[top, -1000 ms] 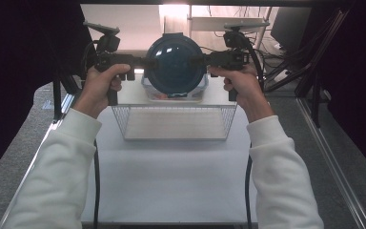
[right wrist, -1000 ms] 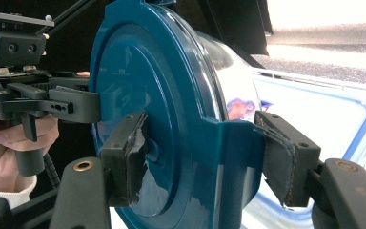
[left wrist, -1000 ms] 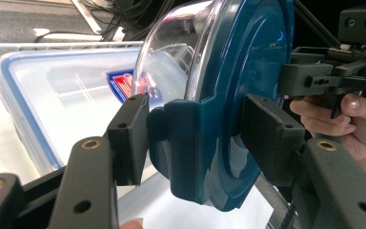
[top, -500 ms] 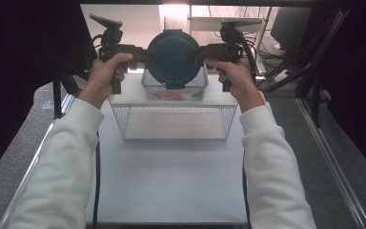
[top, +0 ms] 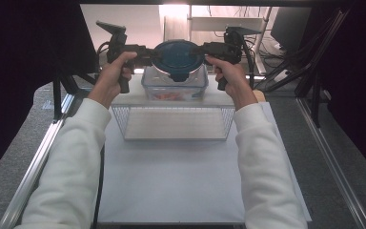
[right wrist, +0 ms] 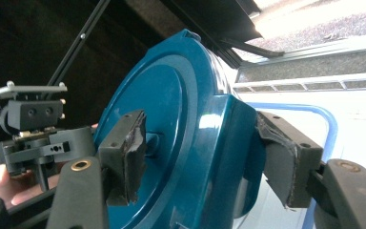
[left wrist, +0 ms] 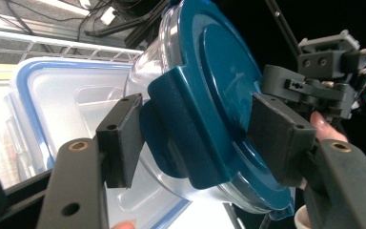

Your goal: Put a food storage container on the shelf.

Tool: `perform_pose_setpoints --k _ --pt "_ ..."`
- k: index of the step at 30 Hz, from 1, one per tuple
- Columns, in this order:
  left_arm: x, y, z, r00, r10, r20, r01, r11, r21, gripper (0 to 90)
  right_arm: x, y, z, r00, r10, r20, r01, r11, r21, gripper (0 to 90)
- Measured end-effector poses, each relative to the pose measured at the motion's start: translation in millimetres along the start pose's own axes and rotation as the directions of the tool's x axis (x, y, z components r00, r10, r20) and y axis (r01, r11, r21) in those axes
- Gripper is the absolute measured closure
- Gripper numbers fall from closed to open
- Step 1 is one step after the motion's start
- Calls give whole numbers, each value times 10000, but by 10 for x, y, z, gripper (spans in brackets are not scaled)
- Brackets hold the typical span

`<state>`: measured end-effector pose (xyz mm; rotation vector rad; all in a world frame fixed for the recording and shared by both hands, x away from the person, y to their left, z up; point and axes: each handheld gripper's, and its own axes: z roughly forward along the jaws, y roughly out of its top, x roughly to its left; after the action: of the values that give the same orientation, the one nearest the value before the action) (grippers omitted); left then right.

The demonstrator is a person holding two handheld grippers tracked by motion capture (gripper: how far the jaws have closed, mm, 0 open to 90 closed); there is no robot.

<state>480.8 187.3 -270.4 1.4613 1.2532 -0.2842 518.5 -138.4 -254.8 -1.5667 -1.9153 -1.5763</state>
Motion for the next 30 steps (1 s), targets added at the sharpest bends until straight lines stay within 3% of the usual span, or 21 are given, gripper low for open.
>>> perform_pose_setpoints --k 7,10,13,16,22,25,30 --pt "-21 -12 37 9997 213 -152 -217 9995 -229 354 9 -7 3 10000 78 44 -77 9999 -94 360" --pt "-44 -26 49 9987 353 -356 -363 9990 -270 276 19 -14 -1 9999 -11 122 13 9999 -147 345" --pt "-76 -27 4 9963 628 -585 -661 9962 -567 210 58 -22 -20 9980 -531 342 544 9977 -396 271" --pt "-100 -35 -40 9953 847 -462 -879 9935 -717 162 95 -20 -80 9971 -728 209 742 9946 -729 199" --pt "-169 -90 -164 9847 1400 -1041 -1508 9830 -1045 130 168 -45 -213 9910 -1307 294 1329 9867 -930 159" --pt "-211 -135 -247 9733 1850 -1360 -2007 9731 -1128 127 209 -68 -252 9858 -1608 480 1645 9825 -876 152" --pt "-243 -266 -415 9644 2180 -1495 -2374 9630 -1278 127 300 -166 -386 9697 -2314 787 2379 9674 -868 145"
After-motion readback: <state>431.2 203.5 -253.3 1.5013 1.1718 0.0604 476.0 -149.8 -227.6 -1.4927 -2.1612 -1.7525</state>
